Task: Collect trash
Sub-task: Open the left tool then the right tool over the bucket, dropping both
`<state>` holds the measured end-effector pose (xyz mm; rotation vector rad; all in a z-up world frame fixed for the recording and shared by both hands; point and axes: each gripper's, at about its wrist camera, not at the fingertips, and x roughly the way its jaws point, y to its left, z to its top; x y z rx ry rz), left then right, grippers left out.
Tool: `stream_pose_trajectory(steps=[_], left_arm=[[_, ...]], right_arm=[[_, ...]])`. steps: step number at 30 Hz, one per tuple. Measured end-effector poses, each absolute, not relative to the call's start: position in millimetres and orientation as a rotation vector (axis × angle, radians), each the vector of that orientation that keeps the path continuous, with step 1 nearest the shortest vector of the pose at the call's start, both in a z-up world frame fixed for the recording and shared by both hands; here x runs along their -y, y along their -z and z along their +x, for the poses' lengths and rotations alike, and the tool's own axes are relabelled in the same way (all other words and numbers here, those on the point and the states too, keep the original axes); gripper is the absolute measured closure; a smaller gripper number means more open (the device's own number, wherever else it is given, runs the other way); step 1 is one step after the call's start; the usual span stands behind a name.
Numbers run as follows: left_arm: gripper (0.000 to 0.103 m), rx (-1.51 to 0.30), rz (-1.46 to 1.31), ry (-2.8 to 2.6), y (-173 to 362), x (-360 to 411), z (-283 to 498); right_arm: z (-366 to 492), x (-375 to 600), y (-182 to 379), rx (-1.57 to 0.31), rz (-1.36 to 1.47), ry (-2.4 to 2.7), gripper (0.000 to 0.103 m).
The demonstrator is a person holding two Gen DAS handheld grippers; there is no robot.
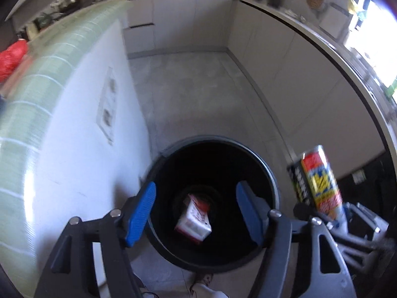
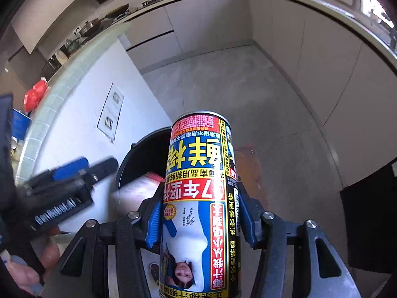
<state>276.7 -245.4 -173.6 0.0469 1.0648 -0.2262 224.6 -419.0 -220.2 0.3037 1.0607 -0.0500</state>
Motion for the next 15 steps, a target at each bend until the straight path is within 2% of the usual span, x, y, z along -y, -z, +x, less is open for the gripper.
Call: stream_pose_trajectory(steps=[6, 7, 8, 9, 15], left_arm=[[0.034, -1.003, 0.042, 0.122, 167.2, 228.3, 279.5], [0.034, -1.008, 0.047, 0.118, 169.1, 226.8, 278.0], [0.034, -1.013, 0.045, 0.116, 168.7, 225.8, 276.3], [0.034, -1.014, 0.039, 0.119, 168.3, 226.0, 275.4], [0.034, -1.026, 0.078, 0.139, 161.2, 228.7, 265.1]], right_arm=[[252.1, 400.8, 259.6, -1.108, 0.302, -0.038, 0.047], [255.0, 397.6, 263.7, -1.113, 0.291, -0.042, 0.046], [258.0, 394.5, 267.4, -1.122, 0.272, -0.035, 0.039], [258.8, 393.4, 269.2, -1.123, 0.256, -0.027, 0.036], [252.4, 395.6, 248.2, -1.074, 0.253, 0.015, 0.036]])
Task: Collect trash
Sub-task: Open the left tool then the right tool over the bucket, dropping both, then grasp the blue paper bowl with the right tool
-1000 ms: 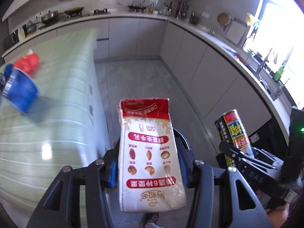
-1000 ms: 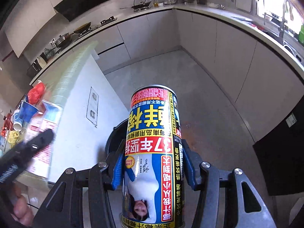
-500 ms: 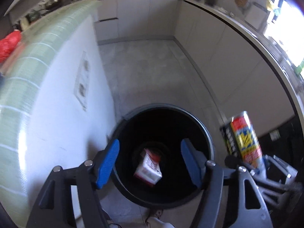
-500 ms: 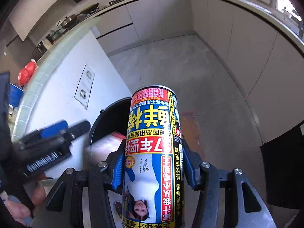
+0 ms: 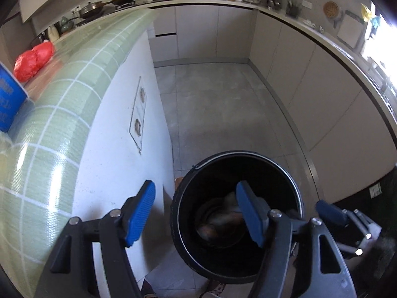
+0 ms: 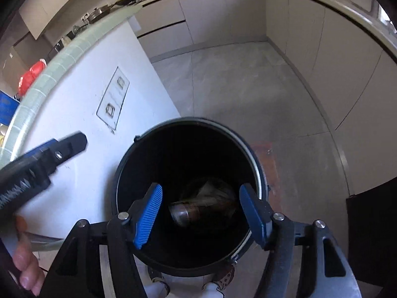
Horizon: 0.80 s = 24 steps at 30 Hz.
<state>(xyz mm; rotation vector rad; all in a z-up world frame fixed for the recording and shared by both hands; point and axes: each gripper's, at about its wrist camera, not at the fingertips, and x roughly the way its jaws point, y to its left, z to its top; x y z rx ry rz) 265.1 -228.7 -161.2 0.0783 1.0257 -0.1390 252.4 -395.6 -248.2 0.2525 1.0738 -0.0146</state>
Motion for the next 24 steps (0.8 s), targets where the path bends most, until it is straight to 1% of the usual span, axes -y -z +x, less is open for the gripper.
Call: stream_pose_trajectory(steps=[5, 10, 13, 16, 17, 18, 19, 24], left_arm=[[0.034, -1.016, 0.081, 0.173, 128.5, 229.4, 254.8], [0.034, -0.966, 0.095, 0.207, 83.8, 223.3, 230.7], [0.034, -0.903, 0.098, 0.205, 51.0, 207.9, 214.5], [0.033, -0.834, 0.102, 0.184, 21.7, 182.2, 198.5], [0.032, -0.806, 0.1, 0.167, 10.9, 168.5, 190.4], [0.03, -0.789, 0.1, 0.155, 9.2, 159.5, 194.2], [0.029, -0.77, 0.104, 0.139, 3.9, 148.7, 193.0], [0.028, -0.758, 0.083, 0.072, 2.7, 80.0, 192.2]], right_arm=[[238.5, 399.6, 209.5, -1.019, 0.212, 0.135, 0.036], [220.5, 400.4, 147.7, -0.93, 0.2, 0.267, 0.036], [208.6, 388.7, 111.3, -0.872, 0.183, 0.306, 0.036], [195.8, 362.6, 71.9, -0.796, 0.16, 0.329, 0.035], [190.7, 352.6, 59.4, -0.772, 0.153, 0.324, 0.033], [187.8, 339.2, 48.6, -0.754, 0.139, 0.314, 0.032], [186.2, 328.0, 42.9, -0.742, 0.131, 0.303, 0.032], [182.7, 252.7, 26.8, -0.705, 0.118, 0.216, 0.032]])
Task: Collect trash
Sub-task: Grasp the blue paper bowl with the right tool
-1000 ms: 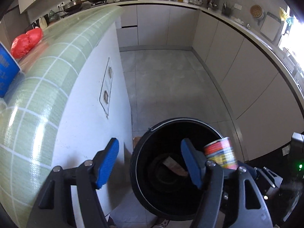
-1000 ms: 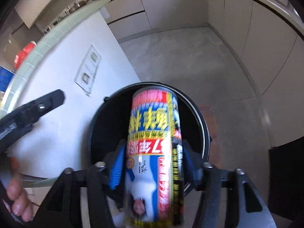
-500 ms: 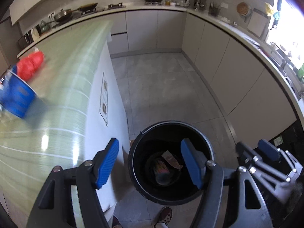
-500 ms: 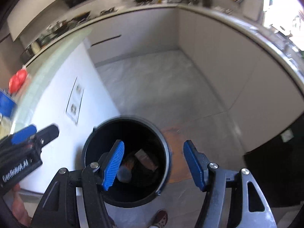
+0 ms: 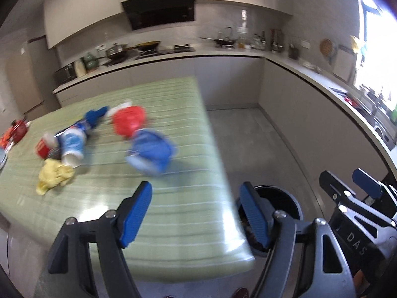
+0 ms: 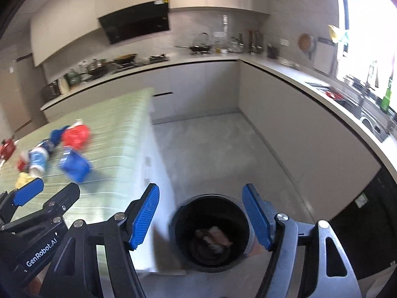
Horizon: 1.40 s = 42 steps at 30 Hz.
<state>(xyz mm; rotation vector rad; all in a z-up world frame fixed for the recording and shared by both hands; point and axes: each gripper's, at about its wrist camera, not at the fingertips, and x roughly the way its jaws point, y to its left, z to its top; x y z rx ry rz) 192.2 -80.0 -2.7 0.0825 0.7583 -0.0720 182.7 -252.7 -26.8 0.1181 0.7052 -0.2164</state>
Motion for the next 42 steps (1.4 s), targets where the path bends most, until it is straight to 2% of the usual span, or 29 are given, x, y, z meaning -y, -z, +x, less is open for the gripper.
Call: stream_pose_trajectory(steps=[10, 16, 22, 29, 36, 42], left_arm=[[0.028, -0.771, 0.036, -0.067, 8.0, -60.7, 188.7], [0.028, -0.786, 0.011, -0.118, 14.4, -110.0, 203.7], [0.028, -0.799, -0.025, -0.123, 20.5, -129.2, 228.7], [0.028, -0.802, -0.008, -0.142, 24.7, -128.7, 271.0], [0.028, -0.831, -0.027, -0.137, 32.6, -136.5, 304.2], [0.028, -0.836, 0.005, -0.065, 35.0, -140.8, 329.0]], right_arm=[[202.0, 115.9, 28.0, -0.693, 0.079, 0.106, 0.032], [213.1, 55.8, 34.9, -0.705, 0.062, 0.07, 0.032], [237.9, 43.7, 28.7, -0.709, 0.056, 0.066, 0.031], [287.2, 48.7, 36.2, -0.715, 0.083, 0.043, 0.025], [327.3, 54.3, 49.4, -0.778, 0.13, 0.049, 0.018], [345.5, 50.5, 63.6, -0.832, 0.163, 0.116, 0.017]])
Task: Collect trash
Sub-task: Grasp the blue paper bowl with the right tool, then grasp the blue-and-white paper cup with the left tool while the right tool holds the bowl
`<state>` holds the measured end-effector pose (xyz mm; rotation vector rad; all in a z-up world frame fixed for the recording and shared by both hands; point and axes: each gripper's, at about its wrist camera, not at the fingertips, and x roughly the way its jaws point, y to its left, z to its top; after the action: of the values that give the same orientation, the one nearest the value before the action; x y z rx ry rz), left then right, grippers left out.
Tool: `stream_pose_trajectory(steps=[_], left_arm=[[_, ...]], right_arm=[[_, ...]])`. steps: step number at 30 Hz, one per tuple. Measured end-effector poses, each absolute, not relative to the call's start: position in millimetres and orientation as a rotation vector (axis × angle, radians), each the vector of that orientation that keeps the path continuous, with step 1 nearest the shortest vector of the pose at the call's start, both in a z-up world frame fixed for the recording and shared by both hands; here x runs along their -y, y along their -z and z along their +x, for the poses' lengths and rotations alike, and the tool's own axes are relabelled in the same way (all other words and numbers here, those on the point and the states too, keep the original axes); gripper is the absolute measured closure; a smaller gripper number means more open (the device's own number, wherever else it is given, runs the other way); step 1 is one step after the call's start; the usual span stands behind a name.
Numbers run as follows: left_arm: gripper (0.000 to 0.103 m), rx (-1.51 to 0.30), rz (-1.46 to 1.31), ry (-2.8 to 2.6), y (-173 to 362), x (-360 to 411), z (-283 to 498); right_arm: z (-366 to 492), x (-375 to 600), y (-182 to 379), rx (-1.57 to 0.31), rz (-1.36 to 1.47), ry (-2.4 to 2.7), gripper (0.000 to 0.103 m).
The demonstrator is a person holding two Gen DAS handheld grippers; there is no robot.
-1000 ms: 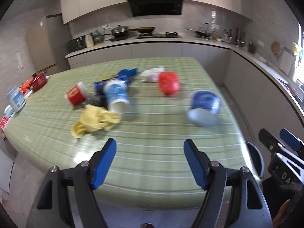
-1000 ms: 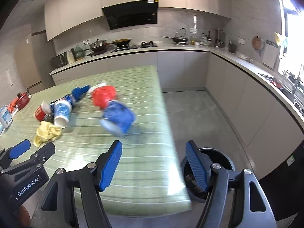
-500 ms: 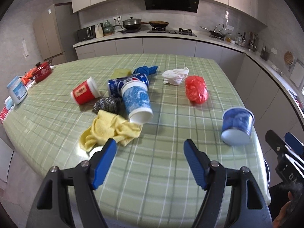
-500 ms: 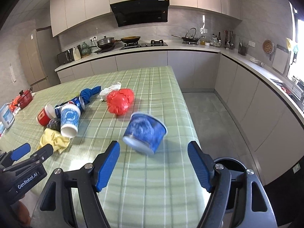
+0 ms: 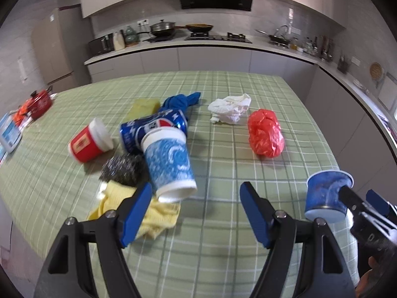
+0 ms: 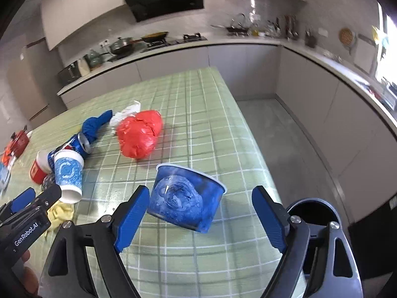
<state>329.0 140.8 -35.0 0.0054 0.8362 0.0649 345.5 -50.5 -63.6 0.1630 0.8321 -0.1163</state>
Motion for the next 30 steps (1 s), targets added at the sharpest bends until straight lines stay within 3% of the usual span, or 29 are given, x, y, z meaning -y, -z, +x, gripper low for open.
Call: stream_pose_trajectory(steps=[16, 18, 30], left_arm=[[0.028, -0.913, 0.023, 0.054, 55.9, -168.5, 368.7], [0.028, -0.917, 0.021, 0.055, 56.5, -169.5, 368.9], [0.028, -0.98, -0.065, 0.025, 70.2, -189.6, 381.9]], right_arm=[[371.0, 34.8, 94.9, -0.901, 0.253, 0.25, 0.016], [373.3, 33.6, 97.1, -0.902, 0.256, 0.236, 0.026], [387.9, 0.7, 80.8, -0.828, 0.135, 0.162, 0.026]])
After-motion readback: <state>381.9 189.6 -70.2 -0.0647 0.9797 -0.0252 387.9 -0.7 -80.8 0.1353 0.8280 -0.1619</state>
